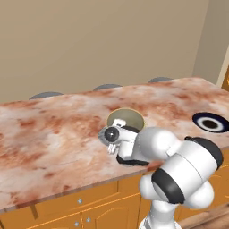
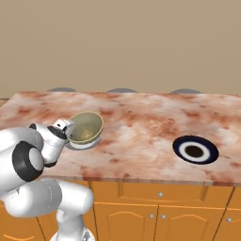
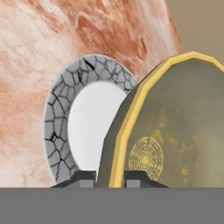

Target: Move the bowls from the cabinet to the plates on the dining table.

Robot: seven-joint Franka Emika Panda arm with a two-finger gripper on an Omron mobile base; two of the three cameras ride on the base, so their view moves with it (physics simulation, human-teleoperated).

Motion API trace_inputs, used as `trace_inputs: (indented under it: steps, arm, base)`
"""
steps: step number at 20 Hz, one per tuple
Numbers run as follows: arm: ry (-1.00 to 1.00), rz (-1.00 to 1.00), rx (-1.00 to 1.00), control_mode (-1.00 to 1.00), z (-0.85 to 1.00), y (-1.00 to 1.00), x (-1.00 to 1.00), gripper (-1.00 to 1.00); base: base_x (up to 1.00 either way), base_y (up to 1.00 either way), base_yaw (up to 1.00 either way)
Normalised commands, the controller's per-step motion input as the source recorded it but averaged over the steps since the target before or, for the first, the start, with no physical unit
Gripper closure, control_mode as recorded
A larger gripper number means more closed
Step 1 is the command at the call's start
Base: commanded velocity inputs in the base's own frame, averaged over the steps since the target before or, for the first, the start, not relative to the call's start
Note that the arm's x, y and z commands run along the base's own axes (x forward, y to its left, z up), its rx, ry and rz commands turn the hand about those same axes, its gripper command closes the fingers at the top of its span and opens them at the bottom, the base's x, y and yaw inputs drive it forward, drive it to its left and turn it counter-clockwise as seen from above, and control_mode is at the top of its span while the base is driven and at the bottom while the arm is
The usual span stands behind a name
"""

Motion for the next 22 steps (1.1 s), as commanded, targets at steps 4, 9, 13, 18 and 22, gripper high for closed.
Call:
trace_inputs:
  steps: [4, 9, 13, 18, 22]
  arm:
    - [0.0, 0.03, 0.0, -1.0, -0.12, 0.2, 0.0, 1.0]
    - [0.0, 0.03, 0.03, -1.0, -0.11, 0.13, 0.0, 1.0]
    - [0.01, 0.02, 0.05, -1.0, -0.15, 0.03, 0.0, 1.0]
    - [0.0, 0.02, 0.03, -1.0, -0.18, 0.0, 0.0, 1.0]
    - [0.01, 0.01, 0.0, -1.0, -0.16, 0.0, 0.0, 1.0]
  base:
    - [0.0, 0.0, 0.0]
    - [0.0, 0.0, 0.0]
    - [0.0, 0.0, 0.0]
    - [0.0, 0.0, 0.0]
    - [0.0, 0.0, 0.0]
